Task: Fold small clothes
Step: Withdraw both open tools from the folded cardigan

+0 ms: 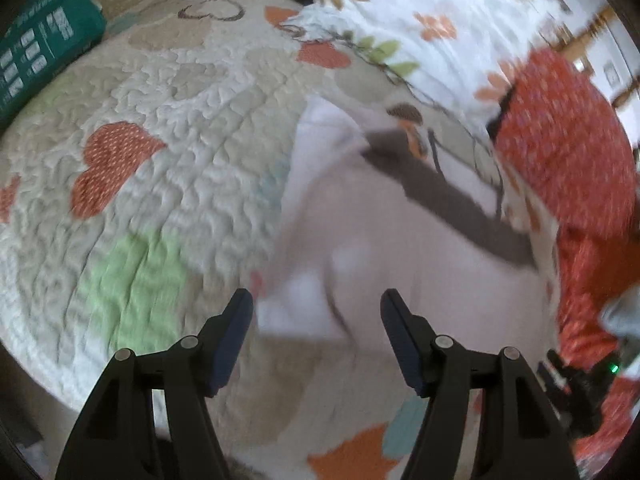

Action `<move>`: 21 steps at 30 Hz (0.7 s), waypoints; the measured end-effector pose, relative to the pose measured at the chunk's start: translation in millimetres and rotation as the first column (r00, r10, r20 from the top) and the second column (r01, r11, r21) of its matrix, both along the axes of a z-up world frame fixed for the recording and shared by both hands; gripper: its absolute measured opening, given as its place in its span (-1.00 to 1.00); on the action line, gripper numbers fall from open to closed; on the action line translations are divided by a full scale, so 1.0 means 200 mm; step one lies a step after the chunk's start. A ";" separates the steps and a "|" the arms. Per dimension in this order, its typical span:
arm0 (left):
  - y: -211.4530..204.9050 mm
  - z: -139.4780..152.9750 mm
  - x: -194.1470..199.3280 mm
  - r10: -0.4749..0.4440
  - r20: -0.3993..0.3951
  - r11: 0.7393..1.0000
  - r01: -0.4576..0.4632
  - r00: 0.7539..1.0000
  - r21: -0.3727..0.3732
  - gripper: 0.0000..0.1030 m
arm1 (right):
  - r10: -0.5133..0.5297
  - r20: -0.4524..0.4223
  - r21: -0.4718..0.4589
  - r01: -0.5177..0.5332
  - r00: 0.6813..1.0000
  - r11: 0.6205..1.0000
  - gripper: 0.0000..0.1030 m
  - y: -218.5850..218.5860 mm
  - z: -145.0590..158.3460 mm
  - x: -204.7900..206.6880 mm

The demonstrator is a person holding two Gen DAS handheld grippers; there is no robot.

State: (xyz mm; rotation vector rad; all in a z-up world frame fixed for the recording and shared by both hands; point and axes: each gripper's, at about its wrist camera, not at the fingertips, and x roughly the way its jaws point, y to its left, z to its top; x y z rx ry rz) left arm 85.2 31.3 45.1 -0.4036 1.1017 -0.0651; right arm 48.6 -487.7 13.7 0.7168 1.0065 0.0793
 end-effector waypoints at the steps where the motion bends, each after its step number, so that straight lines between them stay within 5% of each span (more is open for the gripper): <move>1: -0.02 0.01 -0.03 -0.011 0.006 1.000 0.011 1.000 0.016 0.30 | -0.006 -0.002 0.003 0.006 1.000 1.000 0.17 0.00 -0.01 -0.04; 8: -0.13 0.05 -0.27 -0.047 0.076 0.994 0.039 0.996 0.101 0.44 | 0.000 0.012 -0.090 0.001 1.000 0.996 0.17 0.07 0.00 -0.26; 12: -0.07 -0.03 -0.34 -0.013 0.048 0.990 0.006 0.999 0.144 0.44 | 0.017 0.032 -0.122 -0.013 0.999 0.992 0.17 0.10 0.04 -0.29; 21: 0.12 -0.13 -0.39 0.084 0.065 0.994 -0.088 0.994 0.058 0.45 | 0.170 0.073 -0.194 -0.154 0.983 0.969 0.17 0.47 0.17 -0.12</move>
